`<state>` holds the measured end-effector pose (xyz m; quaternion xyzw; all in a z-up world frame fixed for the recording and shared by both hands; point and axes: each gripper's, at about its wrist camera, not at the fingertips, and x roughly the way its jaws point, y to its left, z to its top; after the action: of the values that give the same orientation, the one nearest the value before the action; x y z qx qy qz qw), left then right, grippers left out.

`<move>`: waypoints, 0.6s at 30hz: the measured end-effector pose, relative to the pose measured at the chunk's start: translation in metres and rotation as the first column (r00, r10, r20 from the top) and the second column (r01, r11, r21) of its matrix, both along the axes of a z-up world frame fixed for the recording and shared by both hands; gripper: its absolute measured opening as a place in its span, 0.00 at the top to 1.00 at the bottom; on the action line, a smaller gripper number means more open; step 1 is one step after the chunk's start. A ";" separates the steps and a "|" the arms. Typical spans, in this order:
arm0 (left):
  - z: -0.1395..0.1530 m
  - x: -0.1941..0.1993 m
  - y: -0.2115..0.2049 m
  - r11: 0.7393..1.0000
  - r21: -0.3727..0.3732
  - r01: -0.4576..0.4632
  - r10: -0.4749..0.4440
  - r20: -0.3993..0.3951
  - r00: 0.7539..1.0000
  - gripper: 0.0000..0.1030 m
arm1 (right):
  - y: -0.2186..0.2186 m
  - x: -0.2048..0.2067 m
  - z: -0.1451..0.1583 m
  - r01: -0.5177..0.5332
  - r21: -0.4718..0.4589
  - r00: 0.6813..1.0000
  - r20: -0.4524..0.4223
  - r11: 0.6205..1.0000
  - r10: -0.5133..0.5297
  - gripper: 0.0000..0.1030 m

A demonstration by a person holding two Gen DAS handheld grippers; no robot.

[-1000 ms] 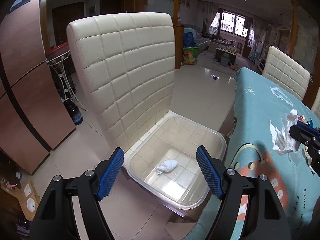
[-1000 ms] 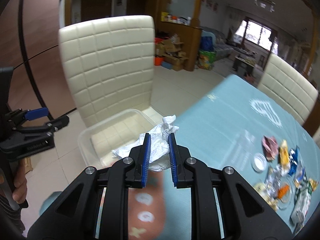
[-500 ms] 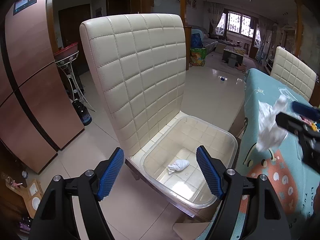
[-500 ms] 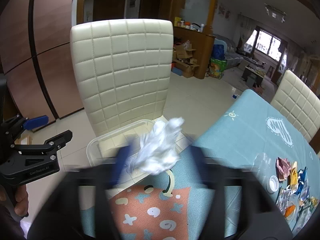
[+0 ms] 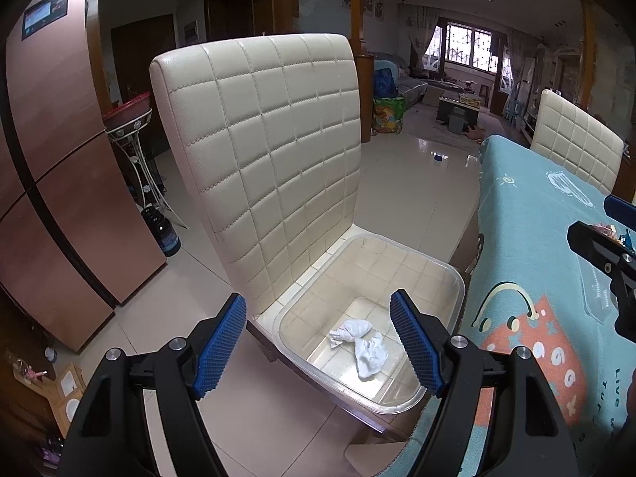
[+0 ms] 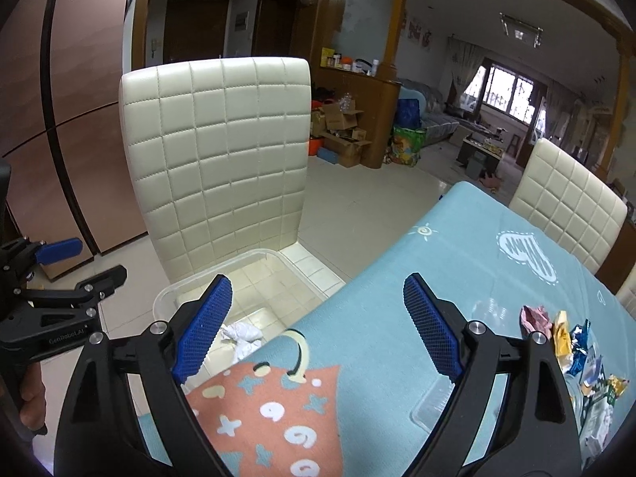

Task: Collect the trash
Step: 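Drop the white tissue from the right tool into the clear bin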

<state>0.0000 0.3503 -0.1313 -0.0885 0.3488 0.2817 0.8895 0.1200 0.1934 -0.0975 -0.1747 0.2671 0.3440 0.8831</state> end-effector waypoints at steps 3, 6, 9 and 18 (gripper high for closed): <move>0.004 0.001 -0.004 1.000 0.002 0.011 -0.011 0.005 1.000 0.29 | -0.010 -0.001 0.002 0.019 -0.003 1.000 0.005 1.000 -0.019 0.15; 0.010 0.002 -0.012 1.000 0.005 0.030 -0.030 0.016 0.999 0.29 | -0.023 -0.003 0.004 0.040 0.002 0.999 0.006 0.999 -0.040 0.15; 0.015 0.005 -0.026 0.998 0.013 0.063 -0.064 0.023 0.998 0.29 | -0.041 -0.004 0.005 0.070 0.005 0.998 0.007 0.998 -0.070 0.15; 0.027 0.024 -0.090 0.979 0.028 0.200 -0.201 0.041 0.979 0.29 | -0.121 -0.005 0.007 0.218 0.020 0.976 -0.005 0.976 -0.218 0.15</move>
<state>0.0244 0.2608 -0.1043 -0.0483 0.3331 0.1928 0.9217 0.1154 0.0722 -0.0908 -0.1348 0.2822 0.2478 0.9169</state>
